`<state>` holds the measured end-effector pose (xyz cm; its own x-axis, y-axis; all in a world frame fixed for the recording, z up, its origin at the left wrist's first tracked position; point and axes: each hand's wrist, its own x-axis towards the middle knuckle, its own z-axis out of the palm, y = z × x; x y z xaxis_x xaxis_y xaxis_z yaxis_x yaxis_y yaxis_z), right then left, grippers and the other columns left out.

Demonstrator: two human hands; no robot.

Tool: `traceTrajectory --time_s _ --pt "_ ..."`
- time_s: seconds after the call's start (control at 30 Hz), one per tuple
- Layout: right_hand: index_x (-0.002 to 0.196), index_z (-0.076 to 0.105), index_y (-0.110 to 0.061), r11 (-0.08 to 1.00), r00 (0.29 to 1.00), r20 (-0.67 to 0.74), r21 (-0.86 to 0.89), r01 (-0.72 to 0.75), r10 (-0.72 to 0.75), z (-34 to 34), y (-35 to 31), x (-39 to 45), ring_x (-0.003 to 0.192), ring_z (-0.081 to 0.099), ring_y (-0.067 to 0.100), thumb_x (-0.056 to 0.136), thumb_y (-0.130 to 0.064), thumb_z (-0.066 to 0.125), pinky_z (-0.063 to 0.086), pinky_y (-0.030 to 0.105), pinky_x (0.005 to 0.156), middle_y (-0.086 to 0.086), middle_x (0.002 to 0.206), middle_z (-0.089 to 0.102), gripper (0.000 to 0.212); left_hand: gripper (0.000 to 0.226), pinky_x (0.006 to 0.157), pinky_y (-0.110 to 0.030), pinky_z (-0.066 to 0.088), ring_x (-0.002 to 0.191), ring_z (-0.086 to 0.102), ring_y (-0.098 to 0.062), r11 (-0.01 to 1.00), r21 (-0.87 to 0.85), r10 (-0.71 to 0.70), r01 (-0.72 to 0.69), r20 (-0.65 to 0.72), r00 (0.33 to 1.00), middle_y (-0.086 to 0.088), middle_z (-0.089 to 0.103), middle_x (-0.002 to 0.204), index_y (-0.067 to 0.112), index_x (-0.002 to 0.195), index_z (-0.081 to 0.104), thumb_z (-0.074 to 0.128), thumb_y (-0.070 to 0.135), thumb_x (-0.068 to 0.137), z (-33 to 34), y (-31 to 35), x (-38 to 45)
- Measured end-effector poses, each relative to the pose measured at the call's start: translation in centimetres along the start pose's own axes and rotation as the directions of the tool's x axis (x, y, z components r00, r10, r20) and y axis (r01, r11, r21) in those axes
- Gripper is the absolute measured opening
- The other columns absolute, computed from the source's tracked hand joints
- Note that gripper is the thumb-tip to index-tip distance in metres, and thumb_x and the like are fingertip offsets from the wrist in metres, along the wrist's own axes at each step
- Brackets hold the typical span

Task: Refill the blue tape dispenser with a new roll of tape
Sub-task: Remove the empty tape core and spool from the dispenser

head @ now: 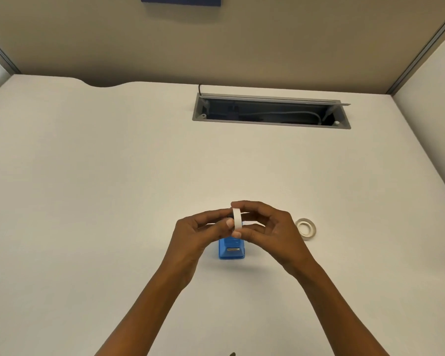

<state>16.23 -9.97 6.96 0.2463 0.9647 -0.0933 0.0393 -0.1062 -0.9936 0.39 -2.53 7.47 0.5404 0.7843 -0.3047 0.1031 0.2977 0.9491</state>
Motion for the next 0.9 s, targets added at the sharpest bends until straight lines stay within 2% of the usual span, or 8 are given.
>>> traceTrajectory --time_s 0.1,0.37,0.47,0.6,0.73,0.8,0.9 --pt "0.106 0.070 -0.023 1.000 0.999 -0.037 -0.013 0.018 -0.018 0.1 -0.2 -0.2 0.099 0.066 0.017 0.070 -0.009 0.079 0.057 0.036 0.087 -0.001 0.103 0.072 0.040 0.032 0.084 -0.030 0.055 0.092 0.069 -0.018 1.000 -0.013 -0.001 0.001 0.021 1.000 0.001 0.076 0.094 0.025 0.097 0.073 0.072 0.036 0.067 0.1 0.0 -0.1" --pt "0.108 0.070 -0.023 0.997 0.995 -0.071 -0.004 0.075 -0.075 0.1 0.1 -0.7 0.101 0.068 0.019 0.075 -0.006 0.075 0.056 0.035 0.089 -0.003 0.108 0.072 0.038 0.024 0.067 -0.016 0.053 0.086 0.071 -0.018 0.994 -0.107 -0.028 0.028 0.003 1.000 -0.001 0.076 0.087 0.024 0.088 0.076 0.073 0.027 0.065 0.8 0.6 0.1" --pt "0.110 0.069 -0.024 0.994 0.991 -0.068 -0.021 0.110 -0.111 0.0 0.3 -0.7 0.102 0.067 0.019 0.075 -0.003 0.074 0.054 0.030 0.090 -0.008 0.112 0.071 0.041 0.023 0.066 -0.016 0.054 0.083 0.071 -0.018 0.992 -0.119 -0.042 0.041 -0.005 0.999 -0.001 0.076 0.085 0.024 0.088 0.075 0.073 0.024 0.065 0.8 0.7 0.3" --pt "0.110 0.069 -0.022 0.989 0.987 -0.054 0.005 0.149 -0.149 -0.2 0.5 -0.6 0.110 0.063 0.018 0.074 -0.002 0.074 0.052 0.027 0.092 -0.007 0.115 0.069 0.042 0.033 0.068 -0.018 0.055 0.083 0.072 -0.020 0.990 -0.120 -0.066 0.068 0.015 0.998 -0.005 0.076 0.089 0.016 0.094 0.074 0.072 0.027 0.063 0.8 0.8 0.4" --pt "0.108 0.070 -0.020 0.981 0.980 -0.043 -0.003 0.194 -0.194 -0.6 0.5 -0.6 0.117 0.060 0.017 0.073 0.002 0.073 0.050 0.028 0.096 -0.003 0.117 0.069 0.041 0.032 0.077 -0.028 0.058 0.089 0.070 -0.028 0.961 -0.199 -0.178 0.192 0.087 0.980 -0.016 0.074 0.095 0.004 0.093 0.073 0.071 0.022 0.067 0.2 0.6 0.6" --pt "0.110 0.068 -0.020 0.984 0.983 -0.072 0.048 0.170 -0.167 -1.3 0.2 -0.2 0.114 0.061 0.018 0.072 -0.001 0.076 0.052 0.028 0.093 -0.001 0.116 0.069 0.044 0.030 0.074 -0.027 0.057 0.091 0.069 -0.028 0.940 -0.244 -0.216 0.240 0.119 0.969 -0.015 0.073 0.097 0.003 0.091 0.073 0.073 0.018 0.065 -0.4 0.4 0.4" --pt "0.117 0.062 -0.028 0.999 0.975 -0.217 0.026 0.044 -0.038 -2.3 0.2 1.9 0.102 0.066 0.012 0.066 -0.009 0.082 0.055 0.021 0.082 -0.001 0.105 0.073 0.058 0.034 0.072 -0.024 0.056 0.094 0.069 -0.026 0.933 -0.270 -0.213 0.240 0.125 0.969 -0.013 0.073 0.100 0.005 0.094 0.073 0.076 0.017 0.062 -1.0 0.1 0.2"
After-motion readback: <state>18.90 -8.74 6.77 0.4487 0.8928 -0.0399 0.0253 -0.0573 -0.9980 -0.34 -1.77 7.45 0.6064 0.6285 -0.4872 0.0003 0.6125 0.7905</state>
